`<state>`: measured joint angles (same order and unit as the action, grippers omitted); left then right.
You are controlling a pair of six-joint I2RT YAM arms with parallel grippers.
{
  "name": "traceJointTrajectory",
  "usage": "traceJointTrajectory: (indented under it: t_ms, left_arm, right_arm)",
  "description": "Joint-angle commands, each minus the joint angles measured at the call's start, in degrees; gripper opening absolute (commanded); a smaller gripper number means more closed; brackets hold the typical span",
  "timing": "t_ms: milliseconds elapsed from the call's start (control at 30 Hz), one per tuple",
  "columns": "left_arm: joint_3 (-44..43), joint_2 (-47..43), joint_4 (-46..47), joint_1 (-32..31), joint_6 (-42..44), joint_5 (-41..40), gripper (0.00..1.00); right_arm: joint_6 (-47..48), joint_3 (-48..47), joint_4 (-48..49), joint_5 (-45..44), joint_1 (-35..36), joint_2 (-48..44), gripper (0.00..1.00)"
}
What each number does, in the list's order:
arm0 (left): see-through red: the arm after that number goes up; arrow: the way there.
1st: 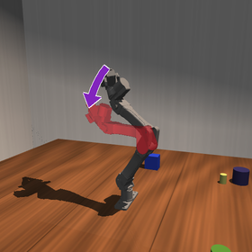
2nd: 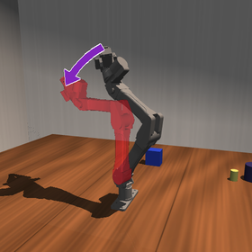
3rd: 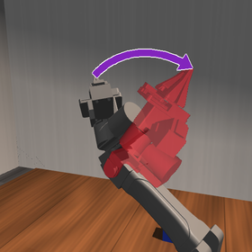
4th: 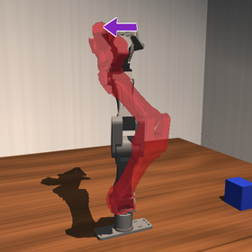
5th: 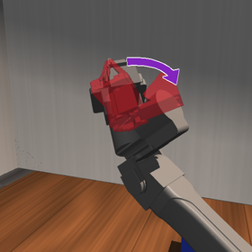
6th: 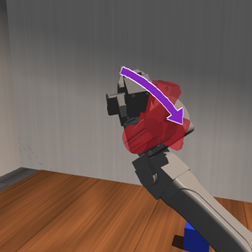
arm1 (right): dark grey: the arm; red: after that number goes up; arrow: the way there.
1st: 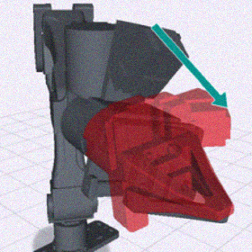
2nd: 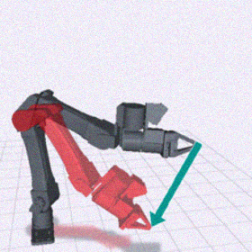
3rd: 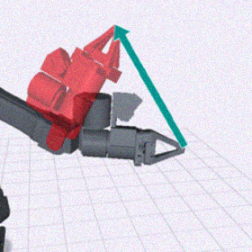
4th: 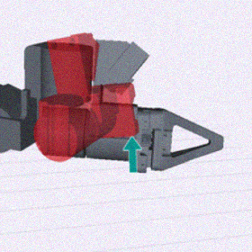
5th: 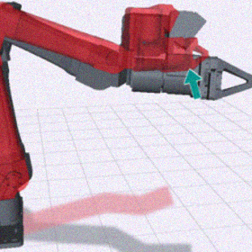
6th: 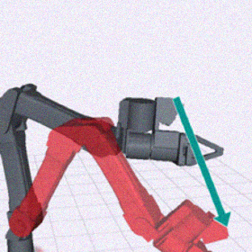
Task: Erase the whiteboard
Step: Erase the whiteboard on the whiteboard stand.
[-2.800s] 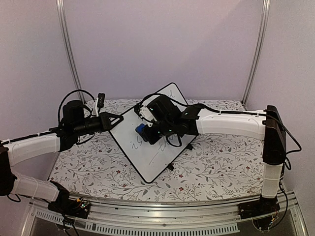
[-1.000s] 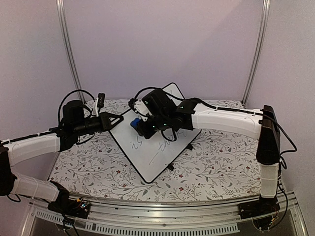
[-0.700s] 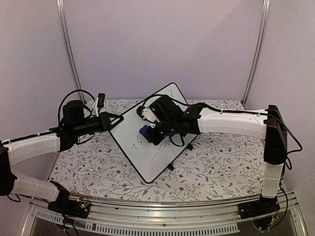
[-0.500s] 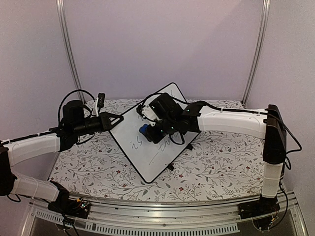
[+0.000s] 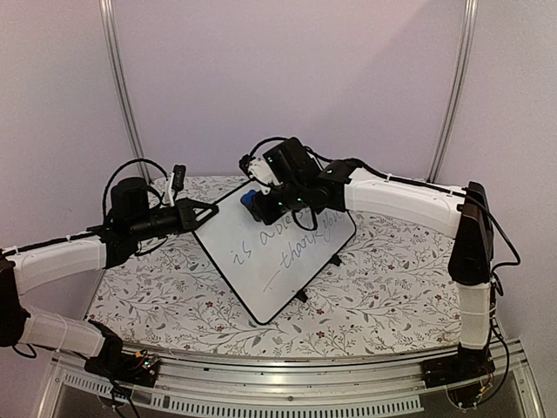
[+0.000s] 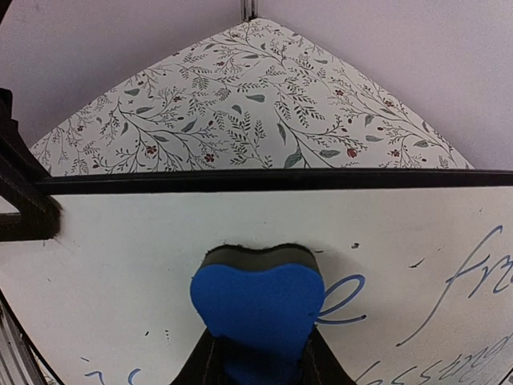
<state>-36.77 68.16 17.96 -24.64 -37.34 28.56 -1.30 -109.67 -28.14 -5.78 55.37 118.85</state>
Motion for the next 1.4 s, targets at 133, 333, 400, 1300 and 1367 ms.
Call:
traceJointTrajectory:
  t_ms: [133, 333, 400, 1300, 1367]
  left_arm:
    - [-0.50, -1.74, 4.11, -1.47, 1.26, 5.27, 0.00]
    - [-0.50, -1.56, 4.24, -1.48, 1.23, 5.28, 0.00]
    - [-0.49, -1.46, 4.28, -1.46, 1.15, 5.36, 0.00]
    - [-0.67, -1.98, 4.26, -1.52, 1.17, 5.90, 0.00]
    - [-0.67, -1.89, 4.36, -1.51, 1.10, 6.05, 0.00]
  right_arm:
    - [-1.61, 9.22, -1.77, 1.52, -0.18, -1.23, 0.00]
    - [-2.65, 14.85, -0.04, 1.18, -0.19, -4.89, 0.00]
    - [-2.59, 14.09, 0.10, 1.06, -0.24, -4.83, 0.00]
    - [-1.68, 9.46, -1.56, 1.18, -0.24, -0.91, 0.00]
    - [-1.98, 11.37, -1.15, 0.56, -0.35, -2.15, 0.00]
